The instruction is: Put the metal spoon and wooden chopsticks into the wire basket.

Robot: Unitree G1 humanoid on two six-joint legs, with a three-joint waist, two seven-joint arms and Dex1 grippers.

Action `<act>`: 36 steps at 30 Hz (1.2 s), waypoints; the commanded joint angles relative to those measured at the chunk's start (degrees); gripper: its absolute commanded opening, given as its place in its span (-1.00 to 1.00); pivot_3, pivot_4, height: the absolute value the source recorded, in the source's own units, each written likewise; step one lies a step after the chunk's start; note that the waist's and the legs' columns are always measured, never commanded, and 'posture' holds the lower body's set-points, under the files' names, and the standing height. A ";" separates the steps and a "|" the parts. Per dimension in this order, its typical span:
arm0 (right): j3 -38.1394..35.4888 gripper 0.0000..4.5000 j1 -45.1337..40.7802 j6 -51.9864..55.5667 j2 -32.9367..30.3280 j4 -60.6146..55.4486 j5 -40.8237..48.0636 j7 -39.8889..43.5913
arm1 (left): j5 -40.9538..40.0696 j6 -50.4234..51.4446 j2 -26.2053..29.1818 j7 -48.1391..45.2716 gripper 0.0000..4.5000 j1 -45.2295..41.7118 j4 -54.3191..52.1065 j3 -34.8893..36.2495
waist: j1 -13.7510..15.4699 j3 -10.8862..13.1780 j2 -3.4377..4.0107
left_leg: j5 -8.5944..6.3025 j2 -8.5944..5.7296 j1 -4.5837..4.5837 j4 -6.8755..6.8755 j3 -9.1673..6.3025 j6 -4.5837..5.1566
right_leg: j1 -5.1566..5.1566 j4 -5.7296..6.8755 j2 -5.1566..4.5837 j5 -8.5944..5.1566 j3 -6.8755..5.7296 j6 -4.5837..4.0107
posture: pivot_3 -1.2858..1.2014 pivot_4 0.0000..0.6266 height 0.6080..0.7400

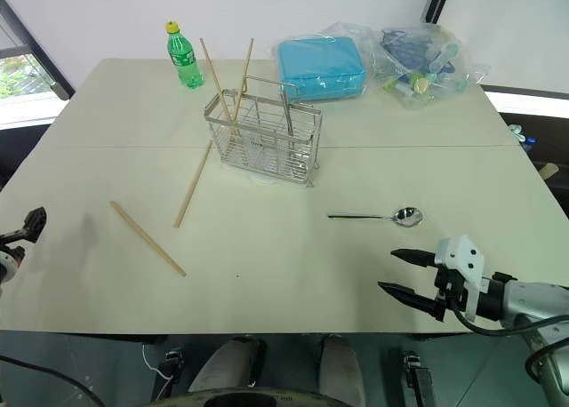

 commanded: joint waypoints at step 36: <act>26.13 0.53 -60.71 -26.27 0.01 57.90 -23.43 23.93 | -23.70 13.93 24.70 -34.63 0.98 -0.90 -29.72 -14.08 | -2.32 0.35 0.60 | 0.05 0.03 0.06 0.03 0.29 -0.02 | 0.02 0.02 0.09 0.07 0.01 -0.32 | 0.03 -0.52 0.77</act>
